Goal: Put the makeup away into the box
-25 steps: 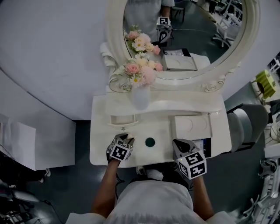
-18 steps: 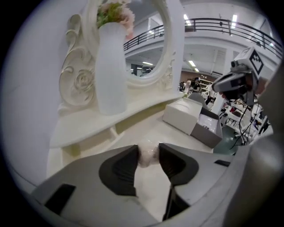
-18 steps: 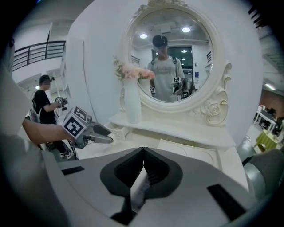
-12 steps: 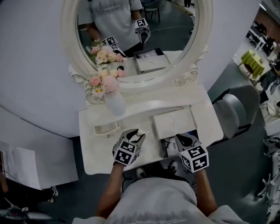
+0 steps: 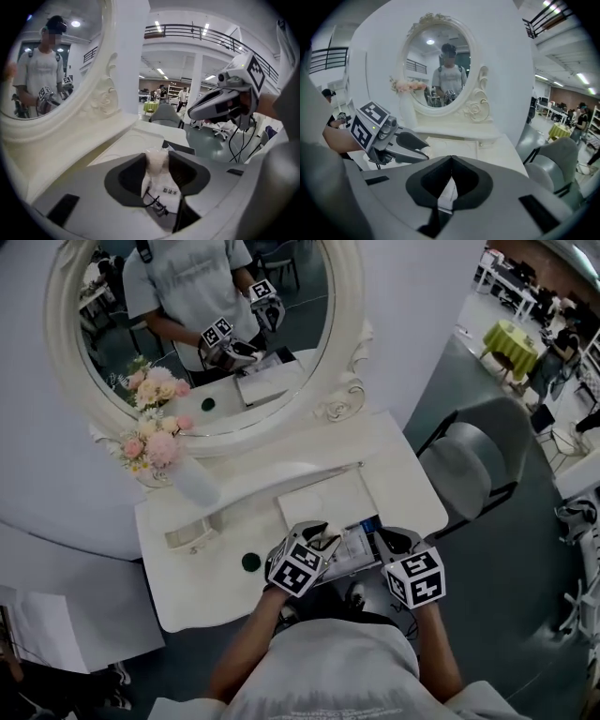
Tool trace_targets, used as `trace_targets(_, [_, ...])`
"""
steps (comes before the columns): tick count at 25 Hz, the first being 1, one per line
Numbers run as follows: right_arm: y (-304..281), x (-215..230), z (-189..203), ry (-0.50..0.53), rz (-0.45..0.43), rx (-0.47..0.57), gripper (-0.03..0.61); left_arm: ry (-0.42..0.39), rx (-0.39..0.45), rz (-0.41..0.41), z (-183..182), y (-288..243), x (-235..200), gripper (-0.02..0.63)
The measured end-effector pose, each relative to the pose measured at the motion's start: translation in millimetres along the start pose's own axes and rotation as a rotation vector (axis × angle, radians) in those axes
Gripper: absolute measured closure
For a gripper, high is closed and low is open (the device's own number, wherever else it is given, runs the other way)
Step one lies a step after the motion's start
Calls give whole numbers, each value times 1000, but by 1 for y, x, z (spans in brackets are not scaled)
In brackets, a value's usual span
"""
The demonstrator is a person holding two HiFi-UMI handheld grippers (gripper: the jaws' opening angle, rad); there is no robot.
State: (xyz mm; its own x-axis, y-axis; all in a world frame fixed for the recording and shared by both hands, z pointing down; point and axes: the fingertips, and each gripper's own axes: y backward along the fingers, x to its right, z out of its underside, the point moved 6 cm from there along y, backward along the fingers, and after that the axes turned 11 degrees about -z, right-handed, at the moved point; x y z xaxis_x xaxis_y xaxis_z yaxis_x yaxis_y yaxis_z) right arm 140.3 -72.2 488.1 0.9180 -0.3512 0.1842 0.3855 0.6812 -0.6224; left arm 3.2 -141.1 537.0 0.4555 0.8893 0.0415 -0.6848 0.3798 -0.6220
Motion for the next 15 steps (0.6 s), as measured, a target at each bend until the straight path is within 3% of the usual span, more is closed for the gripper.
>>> trace_targets(9, [27,51,26,-3,36,-17,577,-60,-111,75,-15,-75,59,436])
trace_targets(15, [38,72,41,-1,16,-40,577,-63,-158,-17,-19,-110,73,414])
